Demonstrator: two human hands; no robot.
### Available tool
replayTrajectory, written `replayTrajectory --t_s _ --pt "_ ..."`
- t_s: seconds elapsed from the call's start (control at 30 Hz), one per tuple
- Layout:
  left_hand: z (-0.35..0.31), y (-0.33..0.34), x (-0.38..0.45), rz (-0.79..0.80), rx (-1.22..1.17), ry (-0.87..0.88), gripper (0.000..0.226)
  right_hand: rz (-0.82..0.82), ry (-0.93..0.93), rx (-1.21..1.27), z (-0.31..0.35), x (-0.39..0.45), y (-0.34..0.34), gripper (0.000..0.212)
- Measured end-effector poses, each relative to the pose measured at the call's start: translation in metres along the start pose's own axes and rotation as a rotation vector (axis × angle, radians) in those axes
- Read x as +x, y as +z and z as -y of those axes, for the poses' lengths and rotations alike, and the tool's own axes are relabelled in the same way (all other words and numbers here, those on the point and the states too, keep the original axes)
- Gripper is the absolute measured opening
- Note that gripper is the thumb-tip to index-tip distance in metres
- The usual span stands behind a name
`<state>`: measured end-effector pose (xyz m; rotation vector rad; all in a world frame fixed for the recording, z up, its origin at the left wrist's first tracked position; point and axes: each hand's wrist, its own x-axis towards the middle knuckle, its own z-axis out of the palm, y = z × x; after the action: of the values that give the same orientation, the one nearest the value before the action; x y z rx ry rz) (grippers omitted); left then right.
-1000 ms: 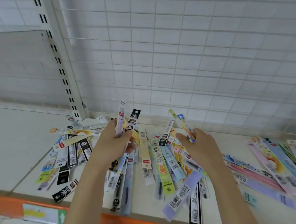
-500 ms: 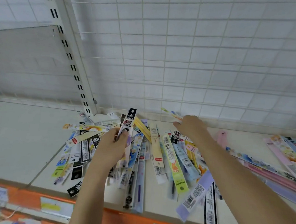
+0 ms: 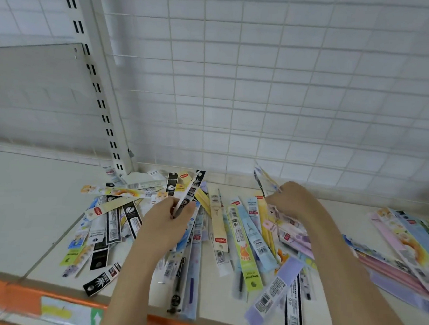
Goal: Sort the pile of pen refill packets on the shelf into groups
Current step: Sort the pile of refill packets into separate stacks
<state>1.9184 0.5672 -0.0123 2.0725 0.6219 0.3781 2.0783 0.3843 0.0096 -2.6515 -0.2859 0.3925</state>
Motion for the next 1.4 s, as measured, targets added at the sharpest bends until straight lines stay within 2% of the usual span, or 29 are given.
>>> replayTrajectory --t_s 0.07,0.33,0.43,0.6,0.8,1.1,1.2,1.3,1.4 --pt "-0.002 0.002 -0.002 0.000 0.005 0.022 0.034 -0.027 -0.010 0.106 -0.007 -0.017 -0.004 0.031" --pt "-0.009 0.005 0.001 -0.008 0.015 0.048 0.040 -0.129 -0.090 0.587 -0.017 -0.064 -0.014 0.014" --pt "-0.007 0.003 0.001 -0.005 -0.005 0.041 0.039 -0.163 -0.106 0.676 -0.013 -0.071 -0.020 0.013" --pt "-0.002 -0.001 0.002 -0.031 -0.030 0.025 0.037 -0.183 -0.093 0.616 -0.007 -0.074 -0.015 0.020" --pt "0.004 -0.007 0.000 -0.065 0.003 0.031 0.042 -0.175 -0.104 0.591 -0.002 -0.069 0.002 0.015" --pt "0.007 -0.009 -0.004 -0.031 -0.010 0.000 0.037 -0.062 -0.134 0.804 0.009 -0.070 0.002 0.011" --pt "0.008 -0.011 -0.004 -0.041 -0.017 -0.017 0.039 -0.148 -0.188 0.807 0.010 -0.073 0.002 0.016" --pt "0.009 -0.011 -0.004 -0.044 0.007 -0.007 0.040 -0.267 -0.209 0.638 0.011 -0.073 0.004 0.027" --pt "0.009 -0.008 -0.003 -0.023 0.016 0.000 0.033 -0.276 -0.196 0.533 0.008 -0.072 0.006 0.016"
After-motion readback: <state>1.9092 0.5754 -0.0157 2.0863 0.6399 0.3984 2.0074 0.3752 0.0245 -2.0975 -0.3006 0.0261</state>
